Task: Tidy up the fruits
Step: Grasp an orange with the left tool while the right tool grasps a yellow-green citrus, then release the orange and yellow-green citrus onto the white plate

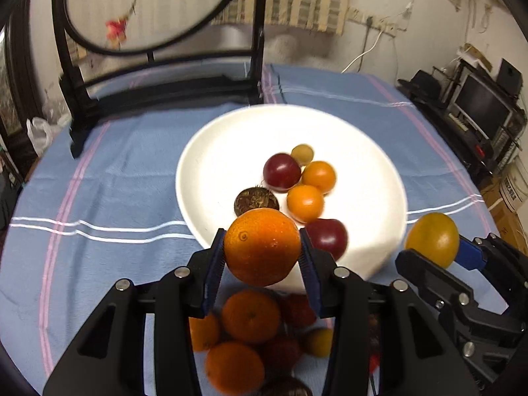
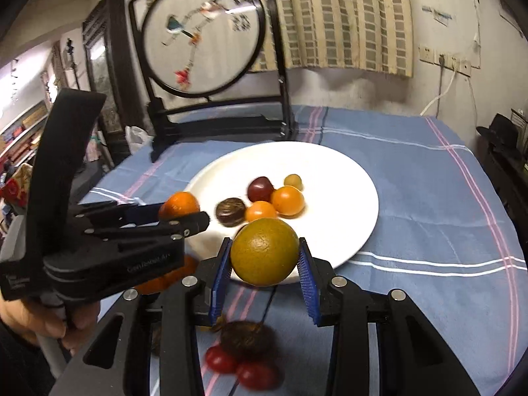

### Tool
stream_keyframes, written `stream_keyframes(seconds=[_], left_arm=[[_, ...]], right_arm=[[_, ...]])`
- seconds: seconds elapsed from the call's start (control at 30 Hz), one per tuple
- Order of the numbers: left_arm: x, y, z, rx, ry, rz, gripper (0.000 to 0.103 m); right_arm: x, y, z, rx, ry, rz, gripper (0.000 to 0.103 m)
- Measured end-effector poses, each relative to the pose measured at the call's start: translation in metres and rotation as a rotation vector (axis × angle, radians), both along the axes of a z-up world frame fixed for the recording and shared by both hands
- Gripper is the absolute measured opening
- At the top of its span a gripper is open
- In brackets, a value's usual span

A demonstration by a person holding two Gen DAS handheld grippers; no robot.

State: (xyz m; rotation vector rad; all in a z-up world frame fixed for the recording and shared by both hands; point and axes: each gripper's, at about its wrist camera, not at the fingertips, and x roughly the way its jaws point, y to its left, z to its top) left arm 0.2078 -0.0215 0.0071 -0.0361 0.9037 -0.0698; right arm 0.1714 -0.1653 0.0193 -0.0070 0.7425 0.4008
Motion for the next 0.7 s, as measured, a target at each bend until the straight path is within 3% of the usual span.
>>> stream_keyframes(seconds=[0.27, 0.37, 0.5, 0.7], left_arm=[[0.016, 0.000, -0.020, -0.012, 0.037, 0.009, 0.043], [0.009, 0.001, -0.013, -0.012, 0.000, 0.015, 0.060], [-0.010, 0.001, 0.003, -0.012, -0.058, -0.003, 0.064], [-0.038, 0.006, 0.004, -0.015, -0.067, 0.008, 0.073]], right_arm=[[0.017, -0.003, -0.021, 0.050, 0.057, -0.014, 0.042], [0.014, -0.006, -0.020, 0.045, 0.053, -0.020, 0.046], [0.006, -0.010, -0.016, 0.052, 0.048, -0.014, 0.047], [-0.012, -0.020, -0.011, 0.050, 0.033, -0.025, 0.056]])
